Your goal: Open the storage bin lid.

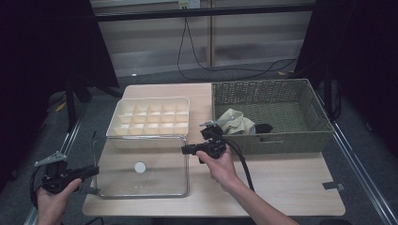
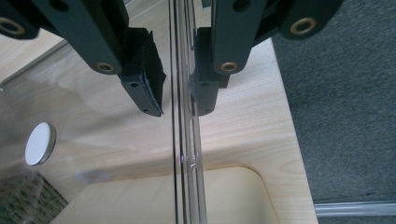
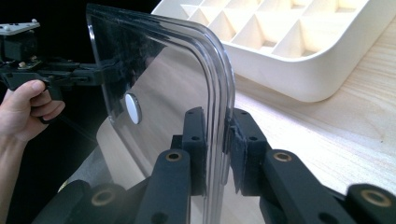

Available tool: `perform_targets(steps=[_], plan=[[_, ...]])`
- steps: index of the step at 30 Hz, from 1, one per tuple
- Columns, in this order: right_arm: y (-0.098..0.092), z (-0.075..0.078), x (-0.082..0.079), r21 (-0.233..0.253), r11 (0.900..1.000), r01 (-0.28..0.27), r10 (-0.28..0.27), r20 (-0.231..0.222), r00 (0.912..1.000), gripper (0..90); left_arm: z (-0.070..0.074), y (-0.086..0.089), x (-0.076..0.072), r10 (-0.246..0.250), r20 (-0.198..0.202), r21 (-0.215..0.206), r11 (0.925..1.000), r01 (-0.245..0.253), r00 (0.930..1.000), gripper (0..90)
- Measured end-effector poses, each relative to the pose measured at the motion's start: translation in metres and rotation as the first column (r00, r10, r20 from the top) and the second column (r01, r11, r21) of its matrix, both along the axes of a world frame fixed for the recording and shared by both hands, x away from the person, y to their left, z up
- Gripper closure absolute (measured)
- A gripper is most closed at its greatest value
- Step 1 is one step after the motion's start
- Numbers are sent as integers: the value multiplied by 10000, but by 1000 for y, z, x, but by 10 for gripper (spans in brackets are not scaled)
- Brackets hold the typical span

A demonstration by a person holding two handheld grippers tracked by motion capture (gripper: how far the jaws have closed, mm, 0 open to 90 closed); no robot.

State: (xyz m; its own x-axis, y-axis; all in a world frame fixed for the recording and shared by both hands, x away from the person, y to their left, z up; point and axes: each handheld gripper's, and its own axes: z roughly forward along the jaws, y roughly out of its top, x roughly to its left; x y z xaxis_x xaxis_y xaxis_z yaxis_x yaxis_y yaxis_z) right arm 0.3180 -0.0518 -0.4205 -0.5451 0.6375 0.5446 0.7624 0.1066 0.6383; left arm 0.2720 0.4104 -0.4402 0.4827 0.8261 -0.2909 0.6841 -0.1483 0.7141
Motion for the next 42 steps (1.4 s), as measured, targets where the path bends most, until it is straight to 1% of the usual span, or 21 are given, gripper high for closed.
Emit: perform_targets(steps=[1, 4, 5, 7, 8, 9, 11, 14, 16, 17, 20, 22, 25, 27, 29, 30, 33, 38, 40, 41, 42], plan=[[0, 0, 0, 0, 10000, 0, 0, 0, 10000, 771, -1, 0, 1, -11, -33, -7, 10000, 11, 10000, 733], [1, -3, 2, -247, 9996, 98, -97, 47, 9999, 766, -7, -3, 5, -26, -177, 28, 10000, 27, 9998, 712], [1, -7, 3, -372, 9992, 170, -168, 42, 9998, 760, -8, -3, 6, -41, -182, -32, 10000, 40, 9998, 702], [1, -8, 4, -407, 9990, 178, -178, 23, 9998, 758, -10, -4, 9, -15, -213, -137, 9999, 13, 9998, 699], [1, -11, 6, -415, 9989, 220, -223, -53, 9997, 753, -11, -4, 11, -11, -242, -177, 9998, 7, 9997, 686], [1, -12, 7, -441, 9988, 234, -237, -73, 9997, 748, -13, -6, 13, -13, -305, -64, 10000, 11, 9995, 680], [2, -15, 7, -671, 9973, 292, -290, 48, 9996, 732, -15, -7, 15, 18, -317, -75, 10000, -21, 9995, 667], [3, -18, 7, -762, 9966, 326, -326, 22, 9995, 723, -17, -7, 16, 47, -368, -114, 9999, -51, 9993, 656], [3, -22, 8, -756, 9967, 304, -314, -120, 9994, 717, -19, -7, 17, 42, -396, -89, 10000, -46, 9992, 645], [4, -23, 9, -770, 9966, 300, -309, -105, 9995, 715, -20, -7, 17, 101, -399, -112, 9999, -105, 9992, 641], [6, -28, 10, -771, 9965, 312, -329, -218, 9992, 709, -24, -8, 18, 135, -533, -110, 9998, -141, 9985, 607], [7, -31, 11, -850, 9959, 301, -321, -213, 9993, 699, -27, -8, 19, 162, -568, -156, 9997, -171, 9983, 601], [8, -36, 12, -879, 9956, 312, -340, -312, 9989, 690, -31, -8, 20, 221, -631, -212, 9995, -235, 9978, 592], [9, -41, 13, -968, 9947, 336, -381, -445, 9983, 673, -33, -9, 20, 193, -687, -153, 9997, -204, 9975, 573], [9, -42, 13, -992, 9945, 327, -375, -465, 9982, 668, -34, -11, 20, 234, -701, -119, 9996, -243, 9973, 564], [10, -43, 13, -1046, 9939, 358, -411, -488, 9980, 661, -35, -11, 20, 180, -765, -57, 9998, -185, 9969, 555], [12, -48, 14, -1139, 9927, 397, -461, -535, 9975, 646, -37, -11, 21, 169, -812, -106, 9998, -178, 9966, 545], [13, -51, 15, -1157, 9923, 434, -508, -618, 9968, 636, -39, -12, 22, 221, -875, -157, 9996, -236, 9959, 540], [13, -54, 15, -1236, 9913, 444, -527, -650, 9965, 624, -40, -12, 22, 196, -926, -80, 9998, -204, 9955, 531], [14, -57, 15, -1284, 9907, 448, -542, -702, 9961, 616, -42, -14, 23, 330, -921, -120, 9993, -343, 9952, 527], [14, -57, 15, -1284, 9907, 448, -542, -702, 9961, 616, -42, -14, 23, 330, -921, -120, 9993, -343, 9952, 526]])
